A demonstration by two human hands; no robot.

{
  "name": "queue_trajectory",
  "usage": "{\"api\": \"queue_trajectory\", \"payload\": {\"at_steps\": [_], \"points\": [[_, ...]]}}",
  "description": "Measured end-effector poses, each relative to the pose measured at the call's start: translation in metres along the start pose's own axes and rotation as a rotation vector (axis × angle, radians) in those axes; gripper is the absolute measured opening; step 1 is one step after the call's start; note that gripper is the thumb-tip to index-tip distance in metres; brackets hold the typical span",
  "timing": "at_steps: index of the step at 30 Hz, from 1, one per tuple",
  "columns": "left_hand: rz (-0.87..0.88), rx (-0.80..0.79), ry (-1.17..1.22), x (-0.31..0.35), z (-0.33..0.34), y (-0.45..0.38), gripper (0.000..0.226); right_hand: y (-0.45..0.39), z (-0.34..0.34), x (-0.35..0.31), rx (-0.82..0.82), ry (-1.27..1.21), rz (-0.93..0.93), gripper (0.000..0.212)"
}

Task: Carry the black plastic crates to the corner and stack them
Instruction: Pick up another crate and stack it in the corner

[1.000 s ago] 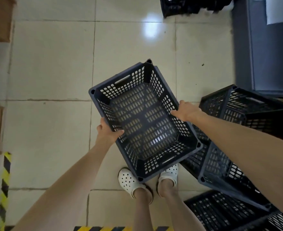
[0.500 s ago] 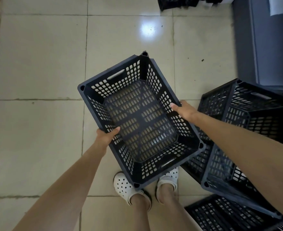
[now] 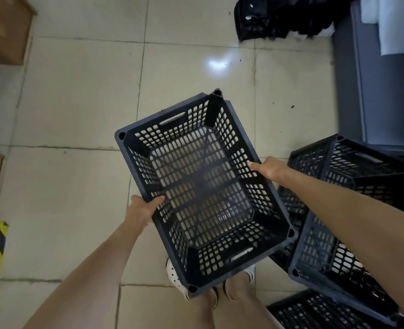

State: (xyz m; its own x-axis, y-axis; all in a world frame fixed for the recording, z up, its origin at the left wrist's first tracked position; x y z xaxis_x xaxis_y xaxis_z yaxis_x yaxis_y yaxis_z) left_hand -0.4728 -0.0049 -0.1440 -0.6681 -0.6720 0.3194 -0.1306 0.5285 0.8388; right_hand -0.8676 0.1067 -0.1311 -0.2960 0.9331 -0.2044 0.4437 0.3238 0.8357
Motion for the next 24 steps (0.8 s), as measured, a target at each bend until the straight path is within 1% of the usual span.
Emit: {"api": "queue_trajectory", "payload": {"at_steps": [2, 3, 6, 9, 12, 14, 16, 19, 21, 24], "points": [[0.034, 0.007, -0.029, 0.005, -0.021, -0.003, 0.069, 0.013, -0.009, -0.017, 0.024, 0.037, -0.013, 0.066], [0.043, 0.014, -0.06, 0.01, -0.034, -0.001, 0.066, 0.021, -0.013, -0.026, 0.037, 0.056, -0.02, 0.063], [0.08, 0.07, -0.127, 0.036, -0.073, 0.021, 0.049, 0.045, -0.028, -0.059, 0.065, 0.098, -0.049, 0.05], [0.119, 0.12, -0.237, 0.063, -0.114, 0.049, 0.046, 0.081, -0.042, -0.095, 0.111, 0.166, -0.09, 0.037], [0.167, 0.177, -0.333, 0.083, -0.157, 0.081, 0.045, 0.123, -0.051, -0.125, 0.219, 0.314, -0.11, 0.033], [0.186, 0.219, -0.355, 0.091, -0.184, 0.106, 0.04, 0.159, -0.056, -0.143, 0.286, 0.435, -0.107, 0.035], [0.209, 0.238, -0.346, 0.094, -0.209, 0.133, 0.036, 0.192, -0.059, -0.157, 0.288, 0.52, -0.098, 0.039], [0.241, 0.258, -0.304, 0.093, -0.256, 0.169, 0.038, 0.242, -0.067, -0.182, 0.285, 0.577, -0.116, 0.036], [0.264, 0.27, -0.355, 0.092, -0.286, 0.193, 0.04, 0.274, -0.072, -0.2, 0.275, 0.601, -0.156, 0.03], [0.291, 0.343, -0.476, 0.096, -0.334, 0.246, 0.035, 0.324, -0.074, -0.235, 0.225, 0.651, -0.245, 0.024]]}}
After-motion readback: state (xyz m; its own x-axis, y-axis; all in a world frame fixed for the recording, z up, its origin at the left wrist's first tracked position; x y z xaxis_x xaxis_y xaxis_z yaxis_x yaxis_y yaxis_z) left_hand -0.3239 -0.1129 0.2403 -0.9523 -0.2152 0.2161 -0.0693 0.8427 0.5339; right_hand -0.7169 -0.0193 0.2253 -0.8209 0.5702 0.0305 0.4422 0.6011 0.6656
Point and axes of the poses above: each hand's wrist, its own y-axis away from the middle knuckle, its own z-axis out of the palm, x = y × z, the point moved 10 cm from there along -y, towards the middle knuckle, and after that the axes turned 3 degrees about x, right-handed, at the moved point
